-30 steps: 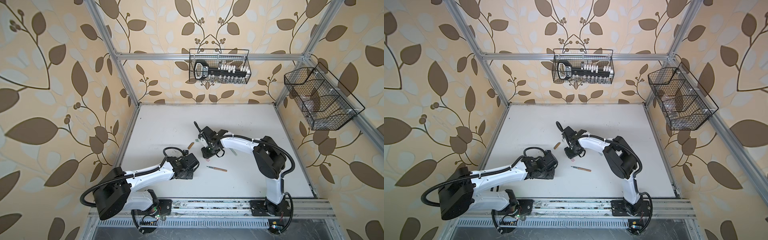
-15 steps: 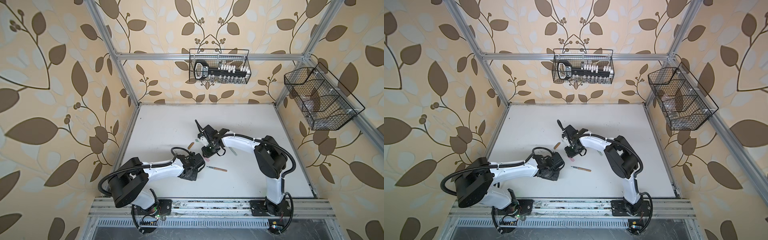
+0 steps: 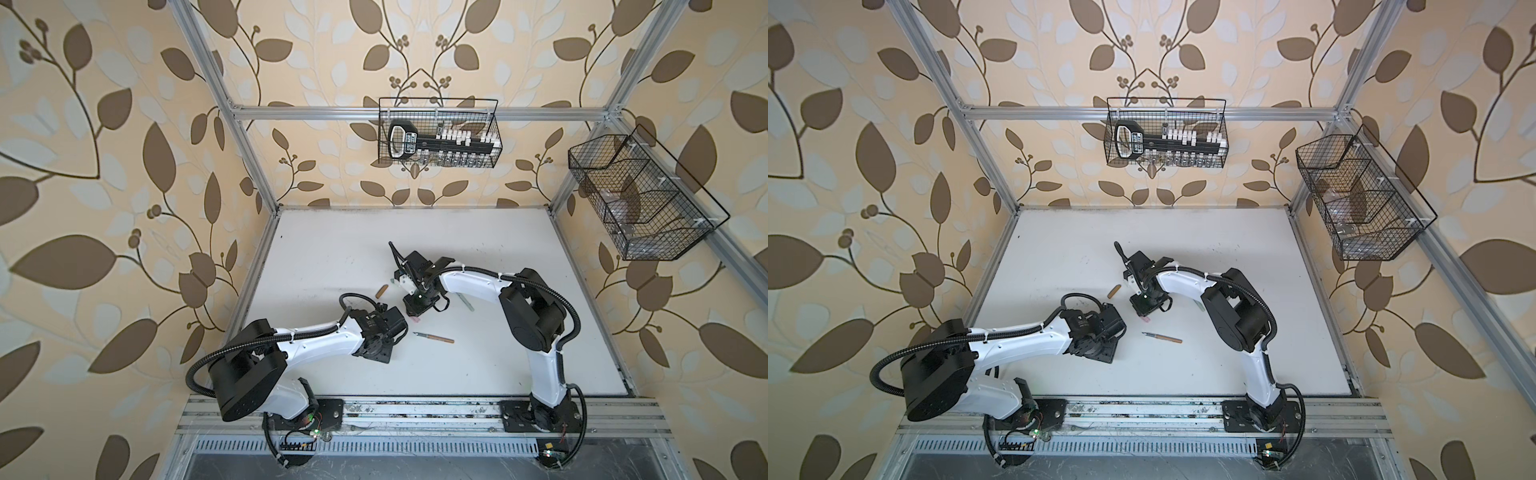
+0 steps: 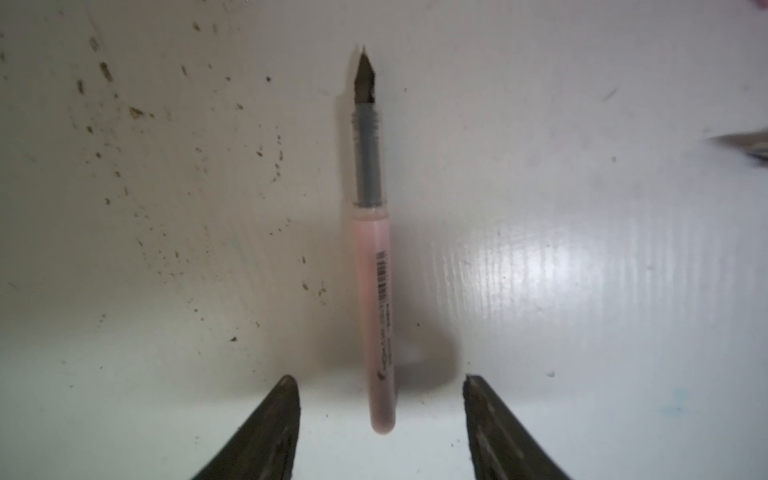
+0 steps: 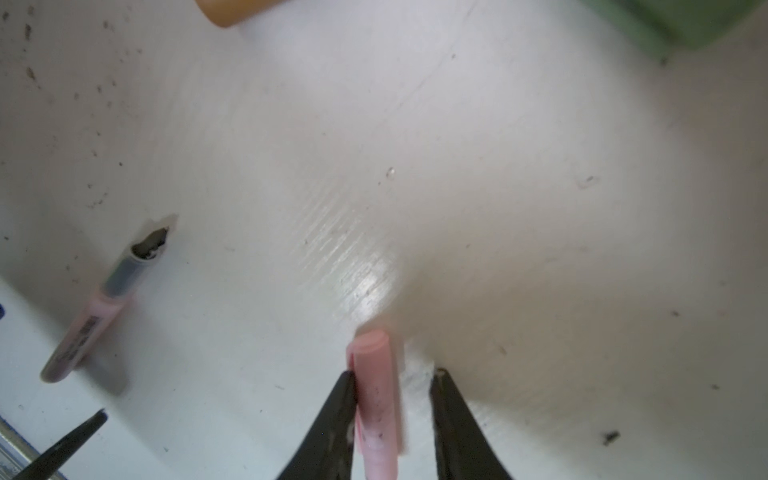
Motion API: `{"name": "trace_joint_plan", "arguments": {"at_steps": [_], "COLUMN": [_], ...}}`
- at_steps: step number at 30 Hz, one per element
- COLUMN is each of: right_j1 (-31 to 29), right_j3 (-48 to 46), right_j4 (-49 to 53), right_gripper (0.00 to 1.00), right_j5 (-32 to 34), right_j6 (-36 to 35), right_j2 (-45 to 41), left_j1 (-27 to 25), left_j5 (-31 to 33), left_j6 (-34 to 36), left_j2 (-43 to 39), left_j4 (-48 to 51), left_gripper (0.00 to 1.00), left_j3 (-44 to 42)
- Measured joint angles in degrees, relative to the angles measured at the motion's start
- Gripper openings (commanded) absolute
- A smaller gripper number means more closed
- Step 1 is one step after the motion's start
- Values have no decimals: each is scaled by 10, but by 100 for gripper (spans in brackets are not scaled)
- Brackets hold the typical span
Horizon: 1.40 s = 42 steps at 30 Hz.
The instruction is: Insert the pens into the pen caps
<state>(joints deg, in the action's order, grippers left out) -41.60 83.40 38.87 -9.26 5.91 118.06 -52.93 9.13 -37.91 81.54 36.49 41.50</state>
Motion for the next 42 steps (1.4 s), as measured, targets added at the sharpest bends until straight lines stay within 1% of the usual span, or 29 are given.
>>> {"name": "trace_joint_plan", "arguments": {"at_steps": [3,8,13,22,26,30,36,42], "right_j1": [2,7,12,19,25,29,36,45], "right_j3": [0,0,0,2,2,2,11,18], "right_j4": [0,1,2,11,20,27,32,39], "right_gripper": [31,28,27,32,32,32,28,27], "right_j5": [-2,-13,-27,-71,-90,-92,-103,-118], "right_j6": [-4,-14,-23,-43,-57,-66,-71,-76], "right_j2": [0,1,3,5,5,6,14,22], "left_j1": [0,0,0,1,2,9,14,16], "left_j5": [0,4,5,8,14,20,30,31], "left_j6": [0,3,14,20,20,19,13,1], "left_j2": [5,10,32,33,4,-37,-85,-107], "left_j4": [4,10,10,11,15,17,19,18], "left_gripper": [60,61,62,66,67,69,70,69], "left_j3": [0,1,17,20,19,18,0,-17]}}
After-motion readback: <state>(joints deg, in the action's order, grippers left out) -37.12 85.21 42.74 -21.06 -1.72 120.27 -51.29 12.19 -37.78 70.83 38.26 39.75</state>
